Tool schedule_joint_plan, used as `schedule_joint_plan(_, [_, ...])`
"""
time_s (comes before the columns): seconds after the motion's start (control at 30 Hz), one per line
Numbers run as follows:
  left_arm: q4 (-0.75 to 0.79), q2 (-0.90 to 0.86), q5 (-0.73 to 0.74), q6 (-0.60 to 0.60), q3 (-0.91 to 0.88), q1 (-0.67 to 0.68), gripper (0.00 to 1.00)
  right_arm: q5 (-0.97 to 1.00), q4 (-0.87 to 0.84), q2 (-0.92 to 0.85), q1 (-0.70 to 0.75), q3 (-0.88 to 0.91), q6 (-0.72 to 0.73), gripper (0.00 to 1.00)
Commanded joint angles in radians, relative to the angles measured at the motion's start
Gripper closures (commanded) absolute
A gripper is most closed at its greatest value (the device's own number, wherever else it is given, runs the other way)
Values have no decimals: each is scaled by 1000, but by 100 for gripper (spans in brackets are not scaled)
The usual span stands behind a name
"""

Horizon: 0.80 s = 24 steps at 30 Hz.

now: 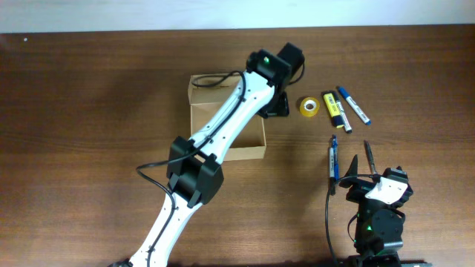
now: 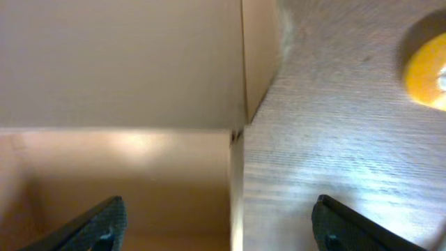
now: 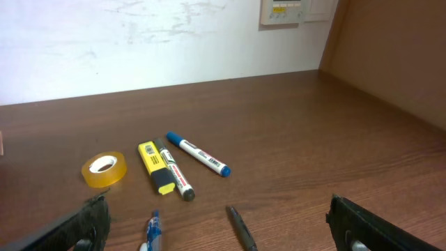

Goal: Pack container
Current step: 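Retract the left arm away from the box to the left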

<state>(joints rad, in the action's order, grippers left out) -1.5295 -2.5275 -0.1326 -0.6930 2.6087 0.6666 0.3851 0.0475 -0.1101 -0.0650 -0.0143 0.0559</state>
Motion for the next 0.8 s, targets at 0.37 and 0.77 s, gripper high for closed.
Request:
schedule_joint_plan(0.37, [-158, 224, -140, 202, 370, -29, 0, 12, 0, 7, 7, 9, 4, 1])
schedule_joint_plan(0.77, [-158, 625, -373, 375, 305, -351, 0, 12, 0, 7, 7, 9, 4, 1])
